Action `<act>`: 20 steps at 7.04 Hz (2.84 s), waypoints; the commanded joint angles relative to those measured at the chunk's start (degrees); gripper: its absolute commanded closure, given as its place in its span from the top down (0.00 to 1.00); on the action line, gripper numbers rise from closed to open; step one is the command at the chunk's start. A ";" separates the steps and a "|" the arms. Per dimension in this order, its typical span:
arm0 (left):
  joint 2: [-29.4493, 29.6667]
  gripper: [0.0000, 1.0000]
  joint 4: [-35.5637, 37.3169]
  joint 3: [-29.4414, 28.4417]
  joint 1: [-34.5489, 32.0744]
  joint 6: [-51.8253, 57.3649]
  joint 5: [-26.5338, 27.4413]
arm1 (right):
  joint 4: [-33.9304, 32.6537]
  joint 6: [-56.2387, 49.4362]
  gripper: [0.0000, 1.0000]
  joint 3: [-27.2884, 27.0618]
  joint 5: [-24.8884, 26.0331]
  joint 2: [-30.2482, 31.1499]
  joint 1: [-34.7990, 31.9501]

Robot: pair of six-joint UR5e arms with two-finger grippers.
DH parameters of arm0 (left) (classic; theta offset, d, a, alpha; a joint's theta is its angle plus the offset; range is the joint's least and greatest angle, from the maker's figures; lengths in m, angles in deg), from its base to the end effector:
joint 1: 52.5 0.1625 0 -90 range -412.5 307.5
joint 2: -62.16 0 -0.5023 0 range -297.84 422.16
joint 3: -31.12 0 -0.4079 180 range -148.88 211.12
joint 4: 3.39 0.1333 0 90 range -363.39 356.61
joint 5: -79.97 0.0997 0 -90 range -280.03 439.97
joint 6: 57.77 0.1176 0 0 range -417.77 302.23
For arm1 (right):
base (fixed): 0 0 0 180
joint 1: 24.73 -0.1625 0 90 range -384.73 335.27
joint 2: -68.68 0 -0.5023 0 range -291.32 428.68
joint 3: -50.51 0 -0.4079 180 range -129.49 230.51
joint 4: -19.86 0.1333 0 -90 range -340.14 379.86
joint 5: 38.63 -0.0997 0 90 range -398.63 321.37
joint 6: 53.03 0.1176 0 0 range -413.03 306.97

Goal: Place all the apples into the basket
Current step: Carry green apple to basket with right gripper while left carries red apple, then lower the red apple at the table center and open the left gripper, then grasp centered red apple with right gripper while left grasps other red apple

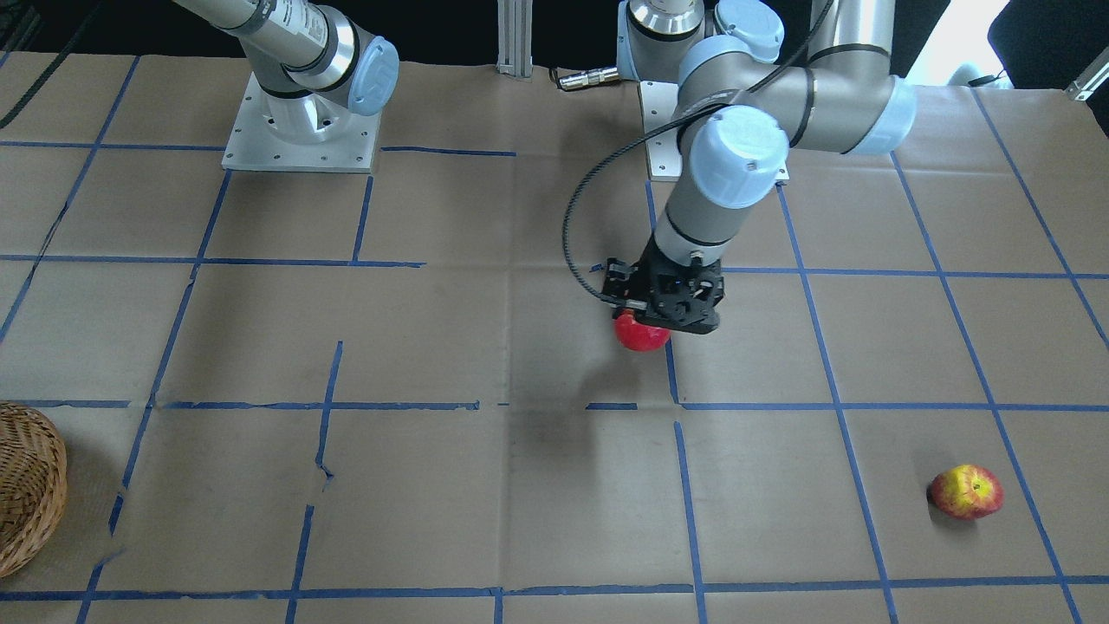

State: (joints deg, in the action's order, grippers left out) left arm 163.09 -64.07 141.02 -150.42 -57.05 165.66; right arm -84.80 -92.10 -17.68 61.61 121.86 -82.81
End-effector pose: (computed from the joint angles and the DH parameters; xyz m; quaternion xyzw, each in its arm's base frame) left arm -0.2155 -0.5173 0.3268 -0.0748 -0.9964 -0.0155 0.0367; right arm -0.3244 -0.7334 0.3426 0.0624 -0.9941 -0.0543 0.0709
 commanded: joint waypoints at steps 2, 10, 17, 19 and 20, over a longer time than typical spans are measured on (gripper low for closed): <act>17.32 0.34 2.85 -16.94 -12.18 -6.85 0.10 | -4.23 -5.31 0.12 4.12 -0.14 -7.55 4.72; 16.70 0.98 -3.63 -24.65 -10.57 -5.75 0.27 | 10.22 0.02 1.00 4.30 -6.19 -0.20 -0.50; 17.41 0.98 -1.44 -24.81 35.60 38.07 5.46 | -0.13 56.27 0.99 -11.94 -14.26 12.39 -42.59; 22.89 0.98 0.39 -29.20 35.78 38.39 4.93 | -12.35 56.31 0.97 -19.92 -18.21 11.33 -45.89; 25.26 0.98 0.39 -30.96 35.78 38.57 4.76 | -19.28 55.25 0.97 -23.97 -21.90 10.98 -46.33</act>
State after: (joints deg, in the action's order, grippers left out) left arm 185.44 -64.16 112.35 -114.76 -18.89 170.64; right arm -96.12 -36.07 -36.83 43.67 133.23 -128.03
